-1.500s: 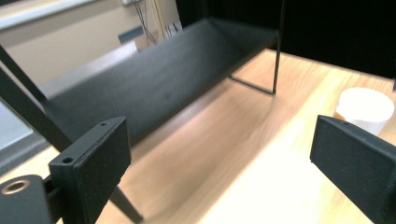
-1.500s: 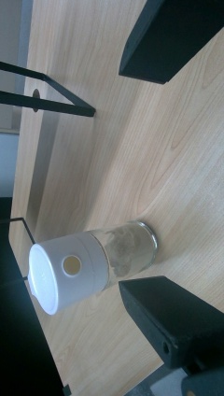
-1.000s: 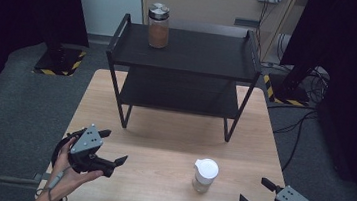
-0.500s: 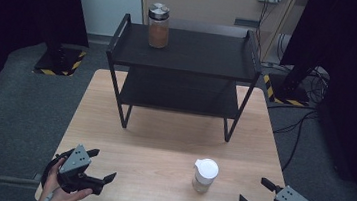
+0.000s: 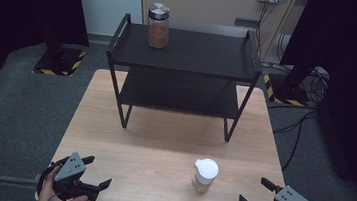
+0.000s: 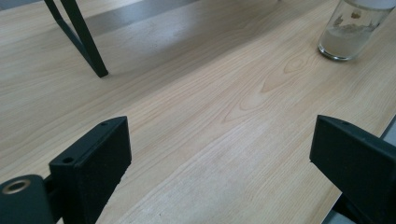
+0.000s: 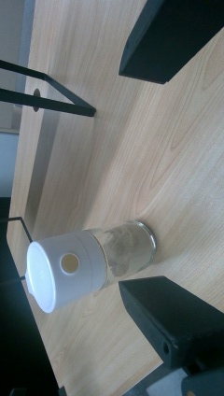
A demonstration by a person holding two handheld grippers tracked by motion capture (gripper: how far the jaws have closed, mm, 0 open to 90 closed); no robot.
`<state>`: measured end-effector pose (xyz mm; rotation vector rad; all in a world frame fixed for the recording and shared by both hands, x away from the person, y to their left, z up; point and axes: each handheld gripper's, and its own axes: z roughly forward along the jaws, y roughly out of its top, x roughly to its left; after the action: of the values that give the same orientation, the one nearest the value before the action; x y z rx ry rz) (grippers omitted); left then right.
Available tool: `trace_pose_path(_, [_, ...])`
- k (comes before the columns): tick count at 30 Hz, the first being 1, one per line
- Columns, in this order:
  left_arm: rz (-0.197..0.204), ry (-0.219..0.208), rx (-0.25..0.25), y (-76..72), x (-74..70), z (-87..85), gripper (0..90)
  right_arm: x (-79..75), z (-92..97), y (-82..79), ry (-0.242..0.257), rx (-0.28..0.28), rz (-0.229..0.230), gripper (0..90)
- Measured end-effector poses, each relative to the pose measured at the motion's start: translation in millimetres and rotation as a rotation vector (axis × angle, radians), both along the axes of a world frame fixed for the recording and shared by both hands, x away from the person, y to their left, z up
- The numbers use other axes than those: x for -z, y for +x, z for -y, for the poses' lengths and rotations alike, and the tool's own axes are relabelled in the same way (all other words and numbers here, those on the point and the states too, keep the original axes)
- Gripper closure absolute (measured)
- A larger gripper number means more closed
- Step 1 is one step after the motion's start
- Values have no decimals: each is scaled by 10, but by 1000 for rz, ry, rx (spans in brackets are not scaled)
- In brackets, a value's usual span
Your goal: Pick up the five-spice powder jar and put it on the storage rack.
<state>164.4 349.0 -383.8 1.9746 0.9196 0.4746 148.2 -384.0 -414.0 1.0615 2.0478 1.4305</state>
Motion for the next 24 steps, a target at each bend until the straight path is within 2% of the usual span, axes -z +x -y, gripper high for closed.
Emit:
trace_pose_path(6, [11,-14,-15,-29,61,-37,49,-1,-5,3,-3,0,0,13])
trace_pose_path(18, [45,-63,-9,-51,122,-107,40,2,-4,11,0,1,-2,13])
trace_pose_path(24, [99,-140,-35,-121,185,-215,36,4,1,12,0,-2,0,13])
